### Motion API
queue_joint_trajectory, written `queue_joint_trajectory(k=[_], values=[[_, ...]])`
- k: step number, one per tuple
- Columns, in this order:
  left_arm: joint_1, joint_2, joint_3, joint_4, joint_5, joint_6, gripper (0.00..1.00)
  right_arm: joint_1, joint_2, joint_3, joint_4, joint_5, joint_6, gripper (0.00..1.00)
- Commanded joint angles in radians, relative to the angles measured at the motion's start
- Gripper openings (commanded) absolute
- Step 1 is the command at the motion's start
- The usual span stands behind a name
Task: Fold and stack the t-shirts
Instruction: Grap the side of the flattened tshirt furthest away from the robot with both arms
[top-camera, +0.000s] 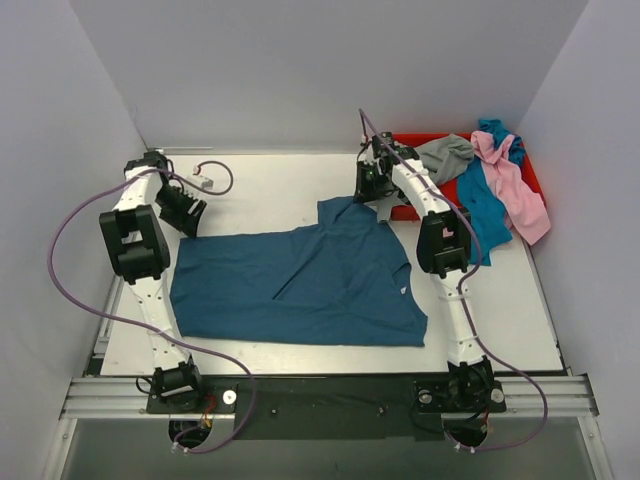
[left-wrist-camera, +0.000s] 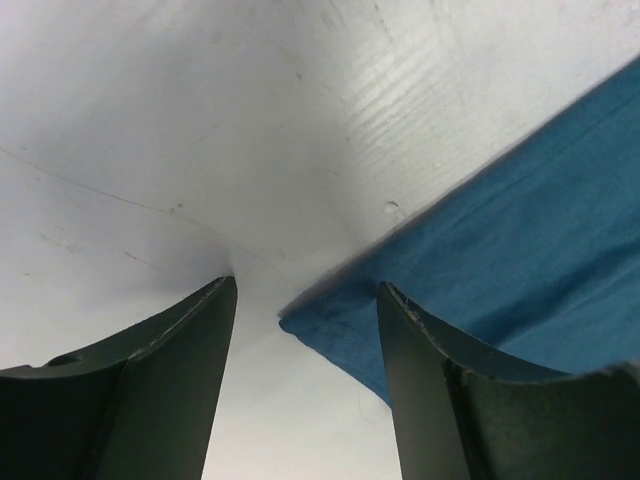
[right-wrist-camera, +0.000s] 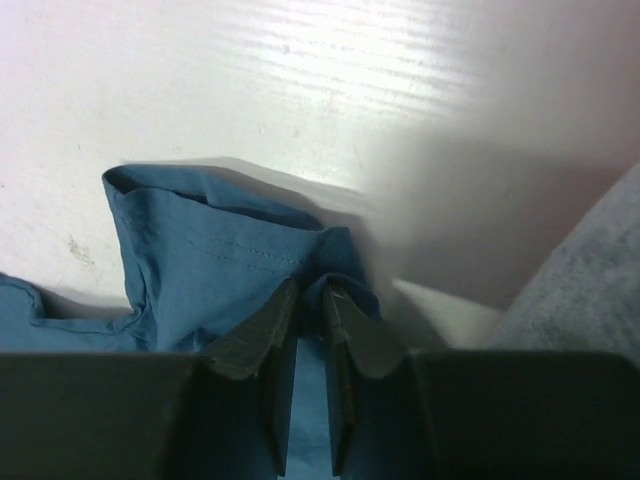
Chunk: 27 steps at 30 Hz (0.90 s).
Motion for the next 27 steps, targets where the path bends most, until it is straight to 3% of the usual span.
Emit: queue_joint_trajectory(k=[1,2,5,8,10,12,15,18,27], values=[[0.008,0.027,-0.008,-0.11,0.04,0.108,0.65,-0.014,-0.034,-0.036,-0.028,-0.089,0.041,0.05],[0.01,0.025,-0.01,-0.153,0.046,0.125,0.6,-0.015,-0.046,-0.042,-0.026,-0.099,0.041,0.02],[0.011,-0.015,-0.043,-0.242,0.066,0.213,0.57,-0.021,-0.113,-0.068,-0.017,-0.125,0.042,0.0],[0.013,-0.069,-0.119,-0.241,0.045,0.263,0.51,-0.02,-0.164,-0.11,-0.005,-0.148,0.034,0.0],[0.013,-0.082,-0.137,-0.204,0.029,0.251,0.38,-0.018,-0.196,-0.13,0.009,-0.159,0.033,0.0],[0.011,-0.073,-0.105,-0.193,0.034,0.214,0.0,-0.017,-0.216,-0.139,0.012,-0.167,0.034,0.0],[0.013,-0.098,-0.03,-0.17,0.048,0.114,0.0,-0.006,-0.296,-0.182,0.012,-0.176,0.025,0.0],[0.013,-0.183,-0.069,-0.088,0.055,0.085,0.0,0.008,-0.4,-0.322,0.013,-0.184,-0.002,0.0],[0.008,-0.584,-0.548,0.136,-0.04,0.243,0.0,0.012,-0.855,-0.934,0.015,-0.169,-0.016,0.0]])
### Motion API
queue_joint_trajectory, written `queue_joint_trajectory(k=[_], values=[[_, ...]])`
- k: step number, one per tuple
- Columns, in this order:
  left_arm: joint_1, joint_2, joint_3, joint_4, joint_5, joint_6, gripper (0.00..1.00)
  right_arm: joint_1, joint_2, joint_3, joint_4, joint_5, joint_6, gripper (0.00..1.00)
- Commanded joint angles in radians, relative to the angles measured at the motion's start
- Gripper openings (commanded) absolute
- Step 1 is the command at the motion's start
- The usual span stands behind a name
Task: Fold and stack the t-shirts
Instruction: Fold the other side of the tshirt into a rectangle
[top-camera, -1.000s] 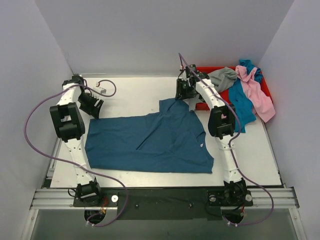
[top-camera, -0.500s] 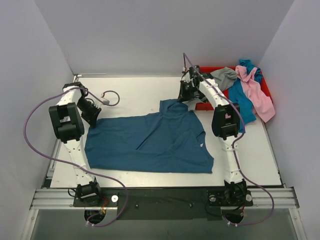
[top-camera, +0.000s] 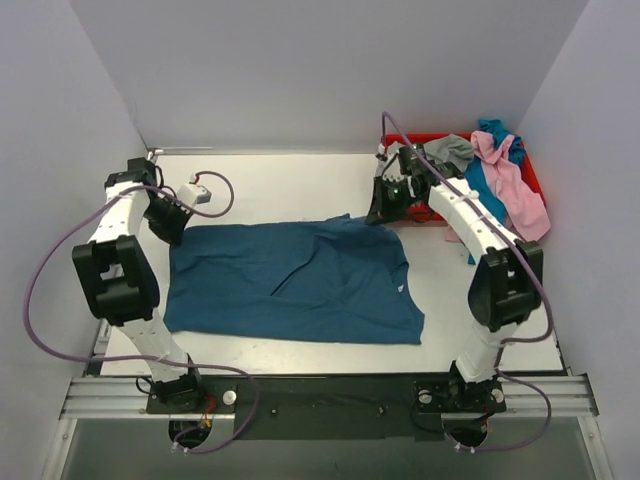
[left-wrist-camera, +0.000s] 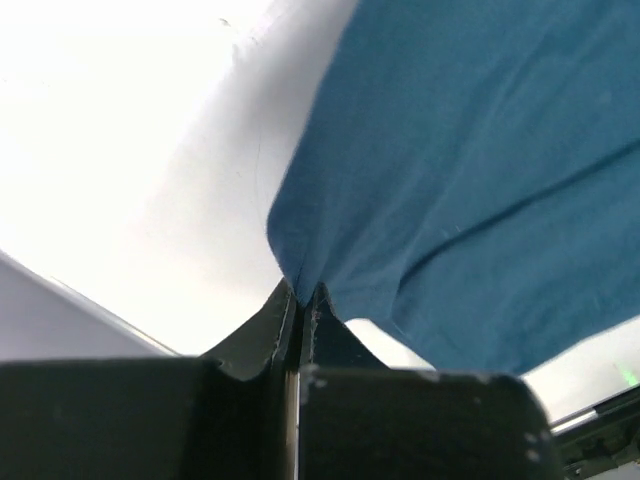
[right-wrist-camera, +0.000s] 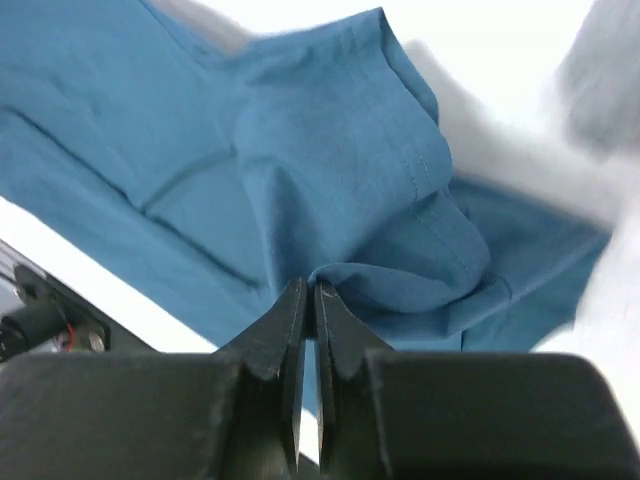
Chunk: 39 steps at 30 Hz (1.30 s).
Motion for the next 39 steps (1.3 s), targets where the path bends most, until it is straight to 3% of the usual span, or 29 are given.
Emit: queue_joint_trajectory(k=[1,7,12,15,21,24,30,34,39], values=[[0.002,-0.178,-0.221,0.126,-0.052,0.119,0.0,0.003,-0.181,-0.245,-0.033,-0.002,-0.005,0.0],[0.004,-0.316,-0.438,0.219,-0.15,0.231,0.0,0.003,-0.382,-0.569,-0.034,0.048,0.039,0.0],[0.001,-0.324,-0.547,0.308,-0.207,0.282,0.0,0.005,-0.413,-0.755,0.048,0.05,0.085,0.0],[0.001,-0.328,-0.569,0.345,-0.238,0.316,0.0,0.005,-0.384,-0.786,0.114,0.052,0.118,0.0],[0.001,-0.373,-0.575,0.432,-0.287,0.332,0.0,0.005,-0.38,-0.784,0.089,0.085,0.112,0.0],[-0.005,-0.382,-0.517,0.482,-0.236,0.225,0.0,0.006,-0.406,-0.735,0.045,0.099,0.115,0.0],[-0.019,-0.382,-0.446,0.738,-0.172,-0.007,0.0,0.031,-0.514,-0.618,-0.01,0.119,0.122,0.0],[-0.022,-0.37,-0.466,0.776,-0.152,-0.009,0.0,0.089,-0.554,-0.663,-0.017,0.102,0.163,0.0],[-0.017,-0.364,-0.594,0.81,-0.207,0.078,0.0,0.178,-0.568,-0.786,0.018,0.156,0.226,0.0]])
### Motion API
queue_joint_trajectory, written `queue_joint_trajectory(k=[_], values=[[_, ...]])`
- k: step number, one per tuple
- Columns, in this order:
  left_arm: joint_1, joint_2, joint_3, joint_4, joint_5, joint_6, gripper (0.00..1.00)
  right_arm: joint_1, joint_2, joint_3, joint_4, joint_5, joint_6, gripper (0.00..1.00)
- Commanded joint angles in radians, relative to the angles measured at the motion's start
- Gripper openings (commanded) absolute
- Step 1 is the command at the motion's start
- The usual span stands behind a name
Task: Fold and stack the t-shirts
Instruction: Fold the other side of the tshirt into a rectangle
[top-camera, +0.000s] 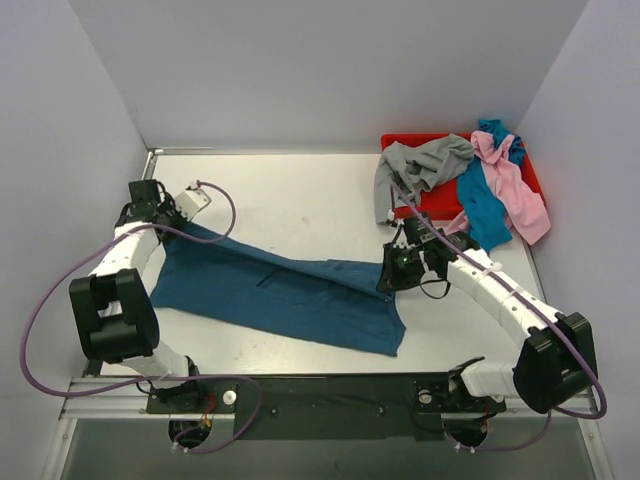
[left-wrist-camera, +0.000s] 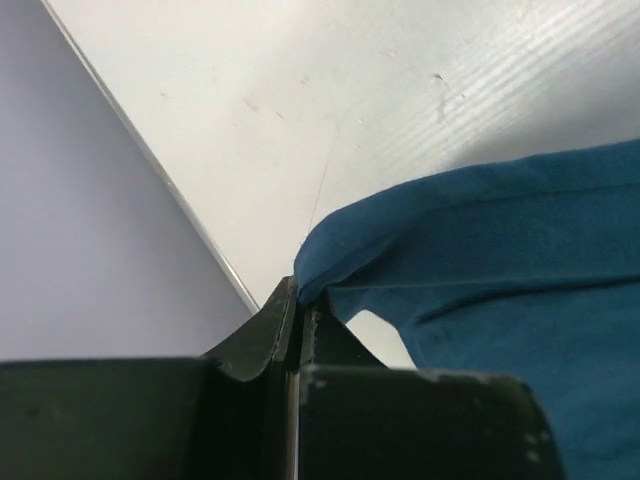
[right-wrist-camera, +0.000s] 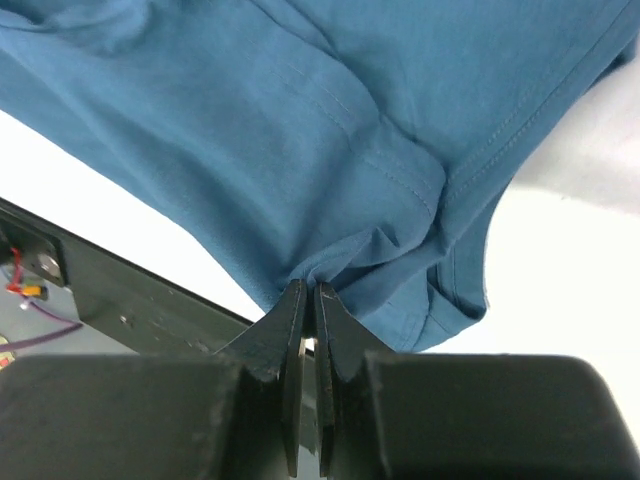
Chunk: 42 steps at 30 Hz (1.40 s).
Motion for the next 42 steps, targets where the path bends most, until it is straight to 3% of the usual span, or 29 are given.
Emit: queue_joint_trajectory(k=[1,3,6,11,12,13,14,16,19,24,29,32,33,36,42], values=[[0.008,-0.014,-0.104,0.107,-0.052,0.064,0.0,0.07,0.02,-0.111,-0.027,0.043,0.075,0.0],[0.008,0.0,-0.143,0.132,-0.087,0.112,0.0,0.11,0.064,-0.135,0.024,0.028,0.108,0.0],[0.009,0.017,-0.138,0.017,-0.089,0.214,0.04,0.133,0.128,-0.168,0.062,0.031,0.127,0.0],[0.011,-0.004,-0.095,-0.288,-0.193,0.411,0.34,0.136,0.164,-0.211,0.049,0.062,0.102,0.0],[0.014,-0.014,-0.085,-0.32,-0.208,0.441,0.5,0.135,0.159,-0.211,0.047,0.066,0.101,0.0],[0.015,-0.017,-0.066,-0.377,-0.242,0.455,0.54,0.135,0.158,-0.209,0.044,0.069,0.093,0.0],[0.015,-0.021,-0.054,-0.403,-0.269,0.478,0.75,0.135,0.159,-0.203,0.038,0.075,0.09,0.0],[0.012,-0.024,-0.022,-0.487,-0.288,0.495,0.77,0.136,0.165,-0.194,0.033,0.075,0.081,0.0],[-0.003,-0.018,0.072,-0.68,-0.224,0.465,0.77,0.135,0.17,-0.191,0.032,0.083,0.073,0.0],[-0.051,0.035,0.256,-1.021,0.017,0.382,0.71,0.135,0.162,-0.194,0.022,0.102,0.061,0.0],[-0.058,0.052,0.268,-1.117,0.06,0.38,0.72,0.135,0.158,-0.201,0.019,0.111,0.053,0.0],[-0.061,0.023,0.209,-0.969,0.048,0.341,0.72,0.135,0.158,-0.206,0.022,0.112,0.05,0.0],[-0.07,0.022,0.193,-0.924,0.052,0.274,0.66,0.135,0.159,-0.208,0.022,0.114,0.049,0.0],[-0.106,0.054,0.147,-0.731,0.043,0.134,0.35,0.135,0.164,-0.208,0.022,0.117,0.043,0.0],[-0.112,0.13,0.129,-0.588,0.04,-0.031,0.21,0.135,0.139,-0.221,0.024,0.125,0.044,0.0]])
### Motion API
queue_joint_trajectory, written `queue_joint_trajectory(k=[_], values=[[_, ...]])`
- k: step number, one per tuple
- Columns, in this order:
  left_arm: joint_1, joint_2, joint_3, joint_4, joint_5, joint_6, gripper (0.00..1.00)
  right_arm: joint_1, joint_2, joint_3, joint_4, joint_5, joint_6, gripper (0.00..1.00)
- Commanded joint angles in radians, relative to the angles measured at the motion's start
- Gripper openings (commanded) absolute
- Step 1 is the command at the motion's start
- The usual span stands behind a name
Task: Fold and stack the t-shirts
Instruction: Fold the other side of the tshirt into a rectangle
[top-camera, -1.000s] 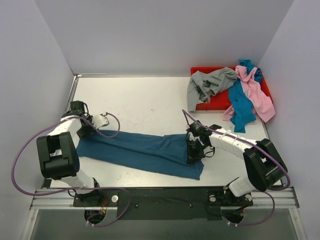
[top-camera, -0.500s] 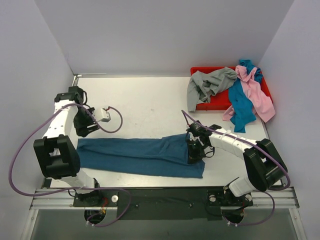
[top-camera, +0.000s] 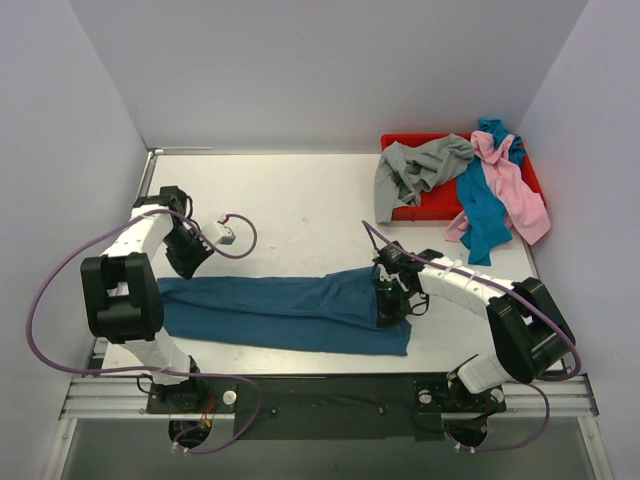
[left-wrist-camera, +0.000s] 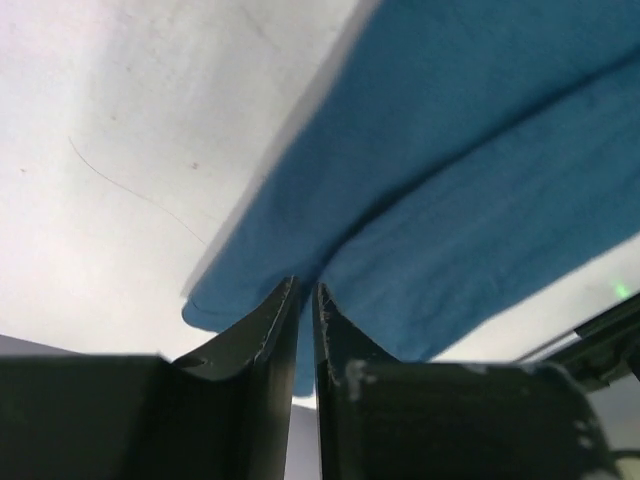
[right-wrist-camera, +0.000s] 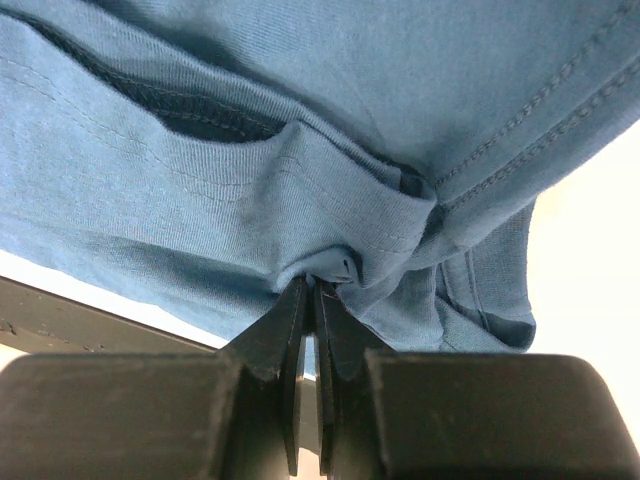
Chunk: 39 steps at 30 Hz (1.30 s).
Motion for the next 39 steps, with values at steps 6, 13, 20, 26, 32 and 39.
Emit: queue_joint_trajectory(k=[6,13,20,26,32,39], values=[[0.006,0.038,-0.114,0.083,0.02,-0.018,0.19,-0.005,-0.043,-0.032,-0.047,0.049,-0.005,0.0],[0.026,-0.06,-0.22,0.055,0.0,0.048,0.19,-0.006,-0.024,-0.021,-0.043,0.047,-0.01,0.0],[0.039,-0.157,-0.264,-0.049,-0.049,0.143,0.23,-0.02,-0.024,-0.023,-0.05,0.05,-0.022,0.0],[0.045,-0.209,-0.283,-0.025,-0.054,0.146,0.31,-0.022,-0.026,-0.018,-0.053,0.053,-0.028,0.0],[0.019,-0.206,-0.139,0.087,0.054,-0.044,0.58,-0.04,-0.033,-0.006,-0.067,0.079,-0.056,0.0],[-0.026,-0.175,-0.287,0.151,-0.057,-0.018,0.56,-0.16,-0.101,-0.03,-0.075,0.067,-0.089,0.0]])
